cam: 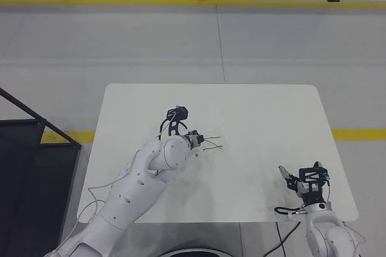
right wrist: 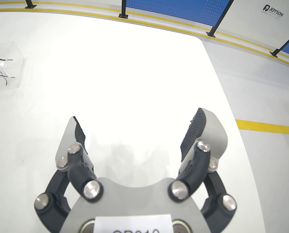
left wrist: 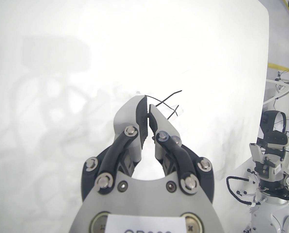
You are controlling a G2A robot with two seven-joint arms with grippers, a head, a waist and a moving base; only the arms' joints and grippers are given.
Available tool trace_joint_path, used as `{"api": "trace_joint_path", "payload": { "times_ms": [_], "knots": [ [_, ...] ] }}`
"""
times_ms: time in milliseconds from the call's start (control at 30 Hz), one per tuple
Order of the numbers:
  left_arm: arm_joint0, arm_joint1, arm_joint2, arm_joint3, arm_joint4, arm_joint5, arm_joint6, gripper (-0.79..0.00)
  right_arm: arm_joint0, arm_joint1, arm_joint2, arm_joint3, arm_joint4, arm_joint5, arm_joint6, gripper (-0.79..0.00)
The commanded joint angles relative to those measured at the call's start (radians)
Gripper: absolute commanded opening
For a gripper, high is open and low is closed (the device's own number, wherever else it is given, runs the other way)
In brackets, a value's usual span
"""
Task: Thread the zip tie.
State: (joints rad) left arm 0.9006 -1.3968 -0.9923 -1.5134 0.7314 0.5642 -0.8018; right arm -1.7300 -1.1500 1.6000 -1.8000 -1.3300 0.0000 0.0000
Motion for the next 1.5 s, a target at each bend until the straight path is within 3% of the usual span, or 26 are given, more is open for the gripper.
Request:
{"api": "trace_joint_path", "payload": {
  "times_ms": [0,233,600,700,767,1033,1100,1200,1233,1267,1300,1333,1467],
  "knots": [
    [0.011,0.003,-0.014,-0.015,0.0,-0.007,-0.006,-0.785,0.0,0.0,0.0,0.0,0.0,0.0,0.0,0.0],
    [0.055,0.016,-0.071,-0.07,-0.033,-0.064,-0.029,-0.785,0.0,0.0,0.0,0.0,0.0,0.0,0.0,0.0],
    [0.118,0.051,-0.227,-0.132,-0.198,-0.355,-0.144,-0.785,0.0,0.0,0.004,-0.007,0.004,-0.003,-0.011,0.0],
    [0.134,0.06,-0.262,-0.132,-0.233,-0.437,-0.156,-0.785,-0.036,0.003,0.039,-0.029,0.068,-0.111,-0.064,0.0],
    [0.147,0.064,-0.275,-0.135,-0.251,-0.48,-0.161,-0.785,-0.055,0.006,0.063,-0.054,0.061,-0.133,-0.039,0.0],
    [0.151,0.066,-0.28,-0.134,-0.26,-0.491,-0.163,-0.785,-0.031,0.011,0.005,-0.221,-0.002,-0.217,0.243,0.0],
    [0.151,0.066,-0.28,-0.134,-0.26,-0.491,-0.163,-0.785,-0.018,0.016,0.0,-0.257,-0.102,-0.222,0.351,0.0],
    [0.151,0.066,-0.28,-0.134,-0.26,-0.491,-0.163,-0.785,-0.018,0.016,0.0,-0.257,-0.102,-0.222,0.351,0.0],
    [0.151,0.066,-0.28,-0.134,-0.26,-0.491,-0.163,-0.757,-0.018,0.016,0.0,-0.257,-0.102,-0.222,0.351,0.0],
    [0.151,0.066,-0.28,-0.134,-0.26,-0.491,-0.163,-0.68,-0.018,0.016,0.0,-0.257,-0.102,-0.222,0.351,0.0],
    [0.151,0.066,-0.28,-0.134,-0.26,-0.491,-0.163,-0.702,-0.018,0.016,0.0,-0.257,-0.102,-0.222,0.351,0.0],
    [0.151,0.066,-0.28,-0.134,-0.26,-0.491,-0.163,-0.785,-0.018,0.016,0.0,-0.257,-0.102,-0.222,0.351,0.0],
    [0.151,0.066,-0.28,-0.134,-0.26,-0.491,-0.163,-0.785,-0.017,0.016,-0.003,-0.256,-0.098,-0.228,0.343,0.0]
  ]
}}
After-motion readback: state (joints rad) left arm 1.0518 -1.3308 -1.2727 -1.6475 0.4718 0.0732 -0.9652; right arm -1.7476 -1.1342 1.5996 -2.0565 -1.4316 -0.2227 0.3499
